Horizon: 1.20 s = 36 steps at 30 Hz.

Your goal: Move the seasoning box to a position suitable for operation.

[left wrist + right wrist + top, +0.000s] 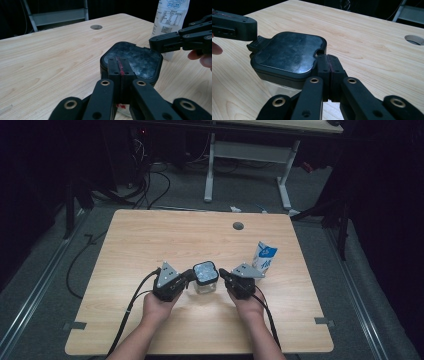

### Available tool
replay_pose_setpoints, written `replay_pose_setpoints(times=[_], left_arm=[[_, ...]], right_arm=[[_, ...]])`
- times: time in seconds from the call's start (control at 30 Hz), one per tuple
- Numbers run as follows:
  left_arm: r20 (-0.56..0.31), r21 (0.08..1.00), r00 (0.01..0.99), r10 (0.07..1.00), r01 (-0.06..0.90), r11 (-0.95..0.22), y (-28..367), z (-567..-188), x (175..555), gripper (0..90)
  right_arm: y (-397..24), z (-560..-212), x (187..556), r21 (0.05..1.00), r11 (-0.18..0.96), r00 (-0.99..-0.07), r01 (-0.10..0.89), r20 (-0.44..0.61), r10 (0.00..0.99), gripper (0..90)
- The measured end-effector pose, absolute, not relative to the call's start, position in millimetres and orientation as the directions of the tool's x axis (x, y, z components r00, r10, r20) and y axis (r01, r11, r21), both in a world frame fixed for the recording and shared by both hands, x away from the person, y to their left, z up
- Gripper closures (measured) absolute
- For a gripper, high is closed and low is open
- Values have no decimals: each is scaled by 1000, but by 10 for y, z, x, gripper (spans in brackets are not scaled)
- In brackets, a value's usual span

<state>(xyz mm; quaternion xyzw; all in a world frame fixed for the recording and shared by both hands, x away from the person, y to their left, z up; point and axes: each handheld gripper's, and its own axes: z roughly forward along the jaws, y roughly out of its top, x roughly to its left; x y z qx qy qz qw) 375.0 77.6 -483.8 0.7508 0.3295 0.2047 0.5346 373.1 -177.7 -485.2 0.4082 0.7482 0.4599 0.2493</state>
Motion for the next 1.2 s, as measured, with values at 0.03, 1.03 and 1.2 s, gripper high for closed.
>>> replay_pose_setpoints(times=[0.03, 1.03, 1.2], left_arm=[[-45, 939, 700, 712, 273, -209, 769, -4846, 3748, 900], [-85, 912, 680, 729, 347, -217, 845, -5055, 3467, 900], [-90, 894, 686, 722, 374, -244, 755, -5184, 3478, 900]], right_arm=[[-1781, -4850, 3731, 891, 241, -541, 385, 6, 841, 896], [-1796, -4878, 3735, 886, 246, -542, 394, 8, 840, 897], [-1801, -4894, 3729, 882, 259, -551, 394, 1, 834, 897]])
